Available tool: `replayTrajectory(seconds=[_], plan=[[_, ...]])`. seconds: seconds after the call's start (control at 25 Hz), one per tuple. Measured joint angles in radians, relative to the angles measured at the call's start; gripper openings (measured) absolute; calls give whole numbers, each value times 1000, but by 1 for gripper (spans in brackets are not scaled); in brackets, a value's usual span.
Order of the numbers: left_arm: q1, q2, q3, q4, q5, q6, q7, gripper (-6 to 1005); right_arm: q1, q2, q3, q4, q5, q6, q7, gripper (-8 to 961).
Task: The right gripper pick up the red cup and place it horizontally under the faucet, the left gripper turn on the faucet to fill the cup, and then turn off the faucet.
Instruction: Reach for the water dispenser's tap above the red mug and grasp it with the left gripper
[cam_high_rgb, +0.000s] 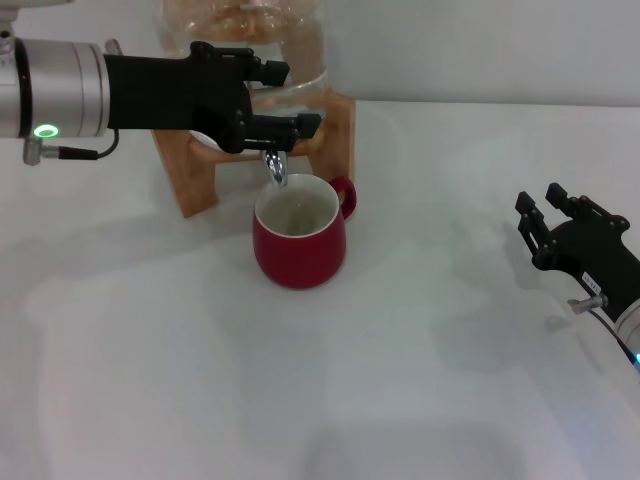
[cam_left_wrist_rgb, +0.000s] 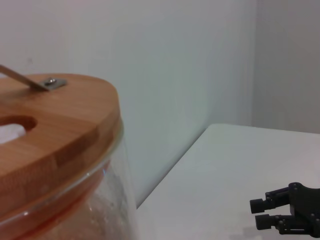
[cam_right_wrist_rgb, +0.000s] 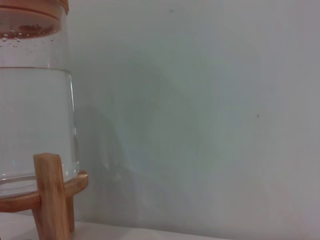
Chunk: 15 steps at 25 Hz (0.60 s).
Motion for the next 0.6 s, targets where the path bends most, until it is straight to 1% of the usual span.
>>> replayTrajectory(seconds=[0.44, 0.6], plan=[[-21, 5, -1, -12, 34, 8, -8, 757, 0, 0, 0, 0, -4, 0, 7, 378], [-34, 0, -1, -22, 50, 11, 1, 757, 0, 0, 0, 0, -6, 0, 7, 378]])
